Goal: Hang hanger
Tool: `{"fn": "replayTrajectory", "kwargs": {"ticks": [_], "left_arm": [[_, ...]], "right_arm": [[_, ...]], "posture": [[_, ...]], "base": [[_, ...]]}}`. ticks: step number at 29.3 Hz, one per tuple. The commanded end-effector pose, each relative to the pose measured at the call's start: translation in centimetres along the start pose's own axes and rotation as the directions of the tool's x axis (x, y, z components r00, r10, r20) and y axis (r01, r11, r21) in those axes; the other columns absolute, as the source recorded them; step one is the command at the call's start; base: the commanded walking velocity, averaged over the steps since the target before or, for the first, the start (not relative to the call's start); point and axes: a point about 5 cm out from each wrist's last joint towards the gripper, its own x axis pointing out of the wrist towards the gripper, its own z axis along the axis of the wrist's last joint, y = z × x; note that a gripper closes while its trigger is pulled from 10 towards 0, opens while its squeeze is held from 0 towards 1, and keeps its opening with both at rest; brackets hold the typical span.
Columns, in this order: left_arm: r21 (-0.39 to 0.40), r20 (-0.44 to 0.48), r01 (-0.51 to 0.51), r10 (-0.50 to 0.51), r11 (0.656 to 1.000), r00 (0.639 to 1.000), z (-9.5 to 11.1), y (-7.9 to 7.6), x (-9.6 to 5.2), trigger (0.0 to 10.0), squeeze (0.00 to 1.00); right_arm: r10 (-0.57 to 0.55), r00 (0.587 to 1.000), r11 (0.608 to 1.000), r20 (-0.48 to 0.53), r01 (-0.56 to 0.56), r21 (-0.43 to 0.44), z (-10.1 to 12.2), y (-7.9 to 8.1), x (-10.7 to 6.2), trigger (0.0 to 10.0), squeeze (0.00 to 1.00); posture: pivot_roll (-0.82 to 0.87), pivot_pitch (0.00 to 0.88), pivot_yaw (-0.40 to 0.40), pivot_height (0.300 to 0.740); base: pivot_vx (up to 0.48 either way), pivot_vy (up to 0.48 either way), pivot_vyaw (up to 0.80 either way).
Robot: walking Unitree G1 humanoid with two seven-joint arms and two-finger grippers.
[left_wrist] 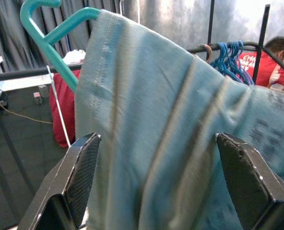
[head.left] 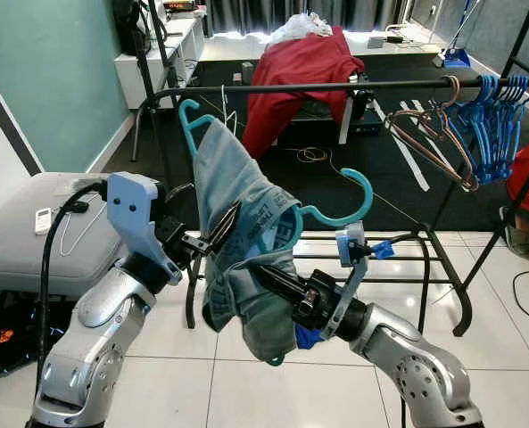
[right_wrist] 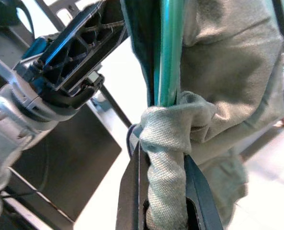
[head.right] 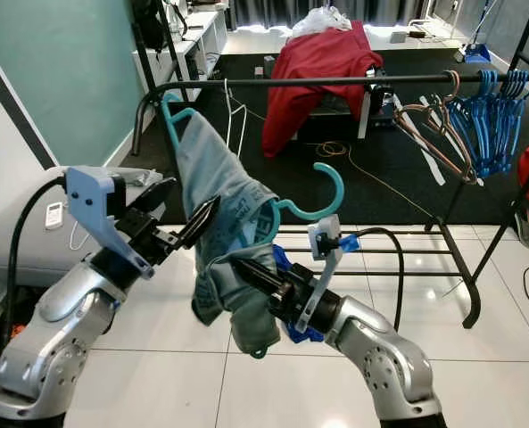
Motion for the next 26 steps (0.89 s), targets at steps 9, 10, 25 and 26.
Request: {"fn": "replayTrajectory", "kwargs": {"ticks": [9, 10, 25, 26], "left_arm": [[0.028, -0.012, 0.076, -0.076, 0.997, 0.997, 0.1, -1.3, 0.0, 10.0, 0.00], [0.031, -0.012, 0.080, -0.079, 0.996, 0.997, 0.2, -1.3, 0.1, 10.0, 0.00], [0.078, 0.006, 0.062, -0.063, 0.995, 0.998, 0.5, -1.1, 0.4, 0.0, 0.00], [0.084, 0.007, 0.058, -0.059, 0.995, 0.998, 0.5, -1.1, 0.4, 0.0, 0.00]], "right_arm": [[0.004, 1.000, 1.000, -0.008, -0.004, -0.018, 0.1, 0.1, 0.7, 0.0, 0.00], [0.004, 1.000, 1.000, -0.009, -0.004, -0.018, 0.1, 0.1, 0.7, 0.0, 0.00], [0.010, 1.000, 1.000, -0.005, -0.010, -0.022, 0.2, 0.3, 0.9, 0.0, 0.00], [0.011, 1.000, 1.000, -0.007, -0.011, -0.022, 0.1, 0.4, 1.0, 0.0, 0.00]], "posture": [[-0.05, 0.000, 0.018, 0.740], [-0.05, 0.000, 0.019, 0.740], [-0.06, 0.000, 0.024, 0.740], [-0.06, 0.000, 0.023, 0.740]], "base": [[0.000, 0.000, 0.00], [0.000, 0.000, 0.00], [0.000, 0.000, 0.00], [0.000, 0.000, 0.00]]}}
